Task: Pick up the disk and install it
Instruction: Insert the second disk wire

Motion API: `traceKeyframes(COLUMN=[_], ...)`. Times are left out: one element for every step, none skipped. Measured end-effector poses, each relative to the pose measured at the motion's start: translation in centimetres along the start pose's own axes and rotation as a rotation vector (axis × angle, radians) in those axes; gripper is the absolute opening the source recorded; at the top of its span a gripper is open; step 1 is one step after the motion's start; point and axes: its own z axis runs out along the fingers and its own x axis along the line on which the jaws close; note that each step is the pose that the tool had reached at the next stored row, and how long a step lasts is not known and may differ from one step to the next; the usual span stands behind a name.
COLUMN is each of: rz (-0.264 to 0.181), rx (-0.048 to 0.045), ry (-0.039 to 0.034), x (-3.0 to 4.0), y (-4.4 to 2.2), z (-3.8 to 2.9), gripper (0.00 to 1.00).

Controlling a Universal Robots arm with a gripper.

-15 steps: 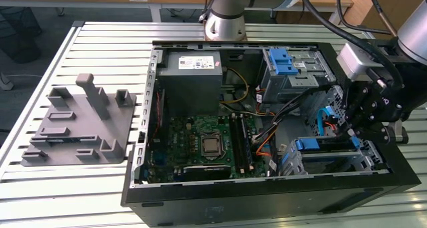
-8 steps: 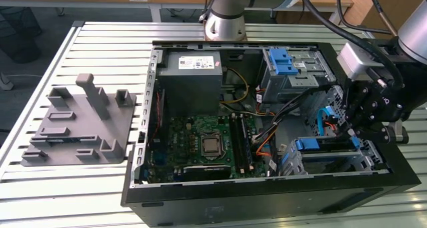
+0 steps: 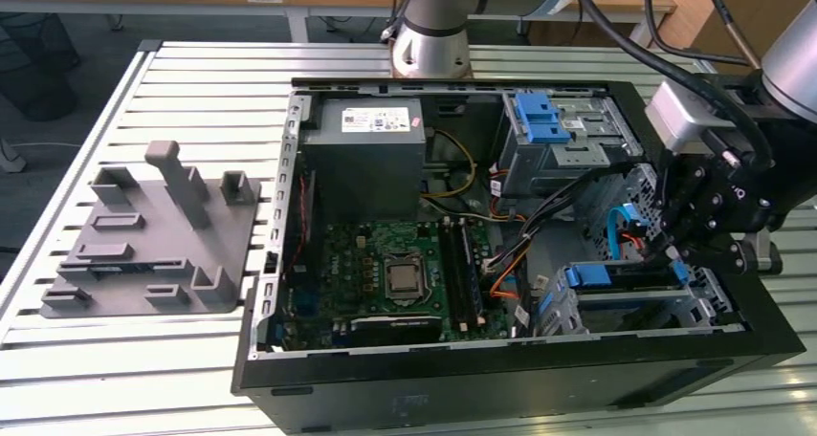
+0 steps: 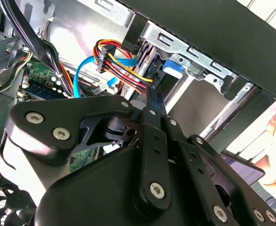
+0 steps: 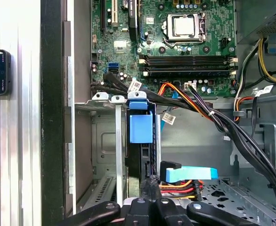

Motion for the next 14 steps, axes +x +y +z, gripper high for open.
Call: traceKeyframes(rz=[0.000,0.000,0.000,0.000,0.000,0.000,0.000,0.000,0.000,0.000,0.000,0.000,0.000,0.000], rx=[0.0001,0.0001,0.0000,0.0000,0.0000,0.0001,0.0000,0.0000,0.0001,0.0001,0.0000,0.0000,0.0001,0.0000], ry=[0.0005,0.0006,0.0002,0.0001,0.0001,0.0001,0.0000,0.0000,0.0001,0.0000,0.0000,0.0000,0.0000,0.0001], x=[0.00,0.00,0.00,0.00,0.00,0.00,0.00,0.00,-0.01,-0.01,-0.01,-0.02,-0.02,-0.02], y=[0.00,0.01,0.01,0.02,0.02,0.03,0.04,0.05,0.05,0.06,0.07,0.08,0.09,0.10], z=[-0.07,-0.18,-0.30,-0.46,-0.65,-0.83,-1.05,-1.27,-1.50,-1.73,-1.98,-2.22,-2.46,-2.69], gripper=[0.11,0.11,0.11,0.11,0.11,0.11,0.11,0.11,0.11,0.11,0.11,0.11,0.11,0.11])
